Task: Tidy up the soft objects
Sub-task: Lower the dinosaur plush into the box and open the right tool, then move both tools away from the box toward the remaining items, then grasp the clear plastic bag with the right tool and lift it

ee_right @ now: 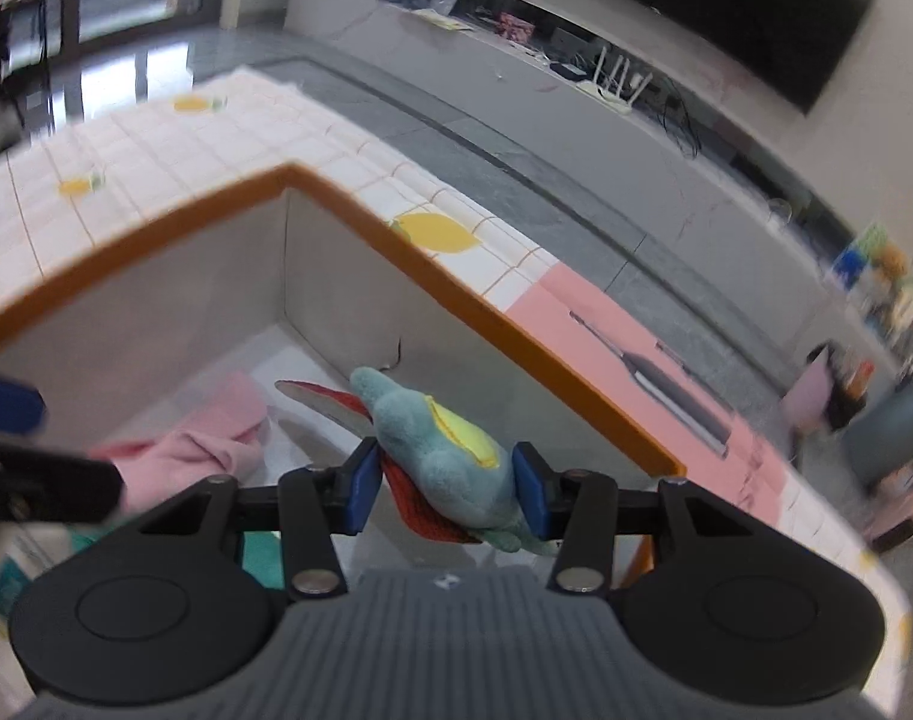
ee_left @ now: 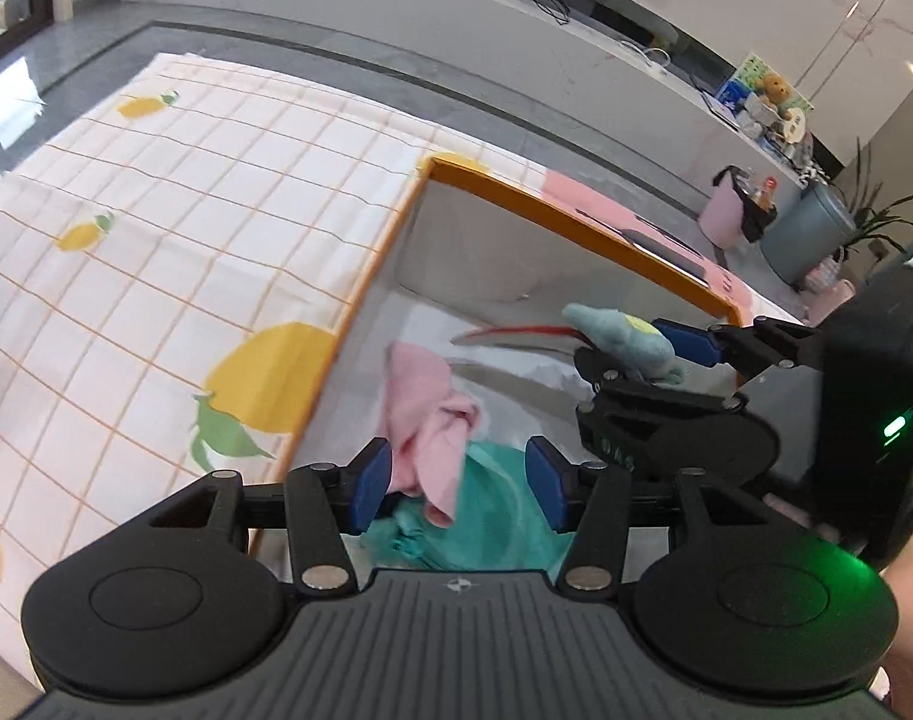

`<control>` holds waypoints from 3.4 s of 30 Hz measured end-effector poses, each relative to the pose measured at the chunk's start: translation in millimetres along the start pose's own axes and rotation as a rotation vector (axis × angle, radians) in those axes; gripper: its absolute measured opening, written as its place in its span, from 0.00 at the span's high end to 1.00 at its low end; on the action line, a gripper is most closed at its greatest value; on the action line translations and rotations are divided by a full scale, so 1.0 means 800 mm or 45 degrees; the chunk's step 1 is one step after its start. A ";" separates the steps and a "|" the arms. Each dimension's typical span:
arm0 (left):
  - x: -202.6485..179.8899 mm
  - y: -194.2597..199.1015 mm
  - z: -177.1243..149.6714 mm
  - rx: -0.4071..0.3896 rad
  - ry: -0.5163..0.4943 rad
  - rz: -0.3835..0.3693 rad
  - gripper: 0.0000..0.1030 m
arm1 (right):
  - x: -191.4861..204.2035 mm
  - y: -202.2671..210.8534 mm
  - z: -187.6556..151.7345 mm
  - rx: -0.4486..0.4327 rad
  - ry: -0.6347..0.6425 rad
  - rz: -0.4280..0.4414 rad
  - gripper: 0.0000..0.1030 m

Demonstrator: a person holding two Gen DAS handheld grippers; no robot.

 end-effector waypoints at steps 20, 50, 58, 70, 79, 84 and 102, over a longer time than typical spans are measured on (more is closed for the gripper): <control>0.008 0.000 0.000 0.000 0.022 0.019 0.41 | 0.030 0.019 -0.010 0.073 0.136 0.060 0.29; -0.089 0.077 -0.006 -0.247 -0.173 -0.163 0.41 | -0.087 0.212 -0.079 -0.029 -0.418 -0.090 0.06; -0.160 0.078 -0.046 -0.247 -0.276 -0.287 0.41 | -0.138 0.234 -0.177 0.064 -0.514 -0.219 0.06; -0.255 0.030 -0.146 -0.082 -0.599 -0.337 0.41 | -0.186 0.171 -0.321 0.341 -0.808 -0.194 0.06; -0.271 0.001 -0.200 -0.012 -0.733 -0.297 0.41 | -0.185 0.112 -0.373 0.466 -0.949 -0.121 0.06; -0.272 -0.012 -0.216 0.030 -0.766 -0.276 0.41 | -0.181 0.090 -0.378 0.506 -0.910 -0.129 0.07; -0.264 -0.020 -0.224 0.079 -0.772 -0.249 0.41 | -0.196 0.103 -0.381 0.414 -0.959 -0.151 0.64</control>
Point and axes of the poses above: each gripper's, at about its wrist camera, not at the fingertips, and y roughly against the way its jaws point, x to its left, z to its top, the point moved 8 cm from there along -y, roughly the way its jaws point, and after that the axes turned 1 degree about -x, right-handed, at the moved point
